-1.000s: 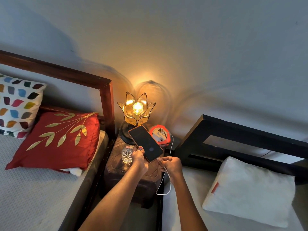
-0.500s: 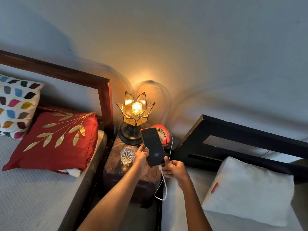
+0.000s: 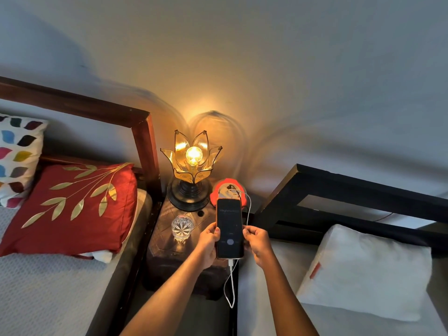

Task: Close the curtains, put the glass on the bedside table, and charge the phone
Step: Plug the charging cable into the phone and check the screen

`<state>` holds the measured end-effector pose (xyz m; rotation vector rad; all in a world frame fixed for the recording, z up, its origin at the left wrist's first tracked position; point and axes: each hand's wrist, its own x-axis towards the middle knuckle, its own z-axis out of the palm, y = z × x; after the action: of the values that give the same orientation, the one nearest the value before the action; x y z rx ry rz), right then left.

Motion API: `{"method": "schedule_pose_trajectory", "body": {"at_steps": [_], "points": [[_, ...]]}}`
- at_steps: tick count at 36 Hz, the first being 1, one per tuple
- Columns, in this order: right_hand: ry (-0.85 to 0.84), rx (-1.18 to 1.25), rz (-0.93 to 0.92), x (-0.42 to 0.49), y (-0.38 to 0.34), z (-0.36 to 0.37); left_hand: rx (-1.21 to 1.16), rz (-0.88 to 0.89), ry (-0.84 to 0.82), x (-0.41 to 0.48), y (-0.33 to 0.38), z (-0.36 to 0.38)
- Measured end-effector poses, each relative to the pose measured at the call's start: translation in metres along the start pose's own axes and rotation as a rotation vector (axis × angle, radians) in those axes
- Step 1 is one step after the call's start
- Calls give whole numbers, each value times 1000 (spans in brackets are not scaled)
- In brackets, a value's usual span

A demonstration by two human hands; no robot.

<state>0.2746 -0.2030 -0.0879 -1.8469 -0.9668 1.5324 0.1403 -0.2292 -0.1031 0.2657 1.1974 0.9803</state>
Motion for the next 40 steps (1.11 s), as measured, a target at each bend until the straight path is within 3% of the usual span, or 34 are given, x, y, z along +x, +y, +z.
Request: {"method": "schedule_pose_trajectory", "body": {"at_steps": [10,22,28,40], "points": [[141,-64,86,31,21,24,59,-56,91,35,-10,-7],[129,-215,109,83,32,54,34,-142,258,99,-30,-31],[103,-192,170,108,49,67,90,-114,423,116,-37,-35],[126,-228,169,128,57,69,195,-38,571,132,-44,-29]]}}
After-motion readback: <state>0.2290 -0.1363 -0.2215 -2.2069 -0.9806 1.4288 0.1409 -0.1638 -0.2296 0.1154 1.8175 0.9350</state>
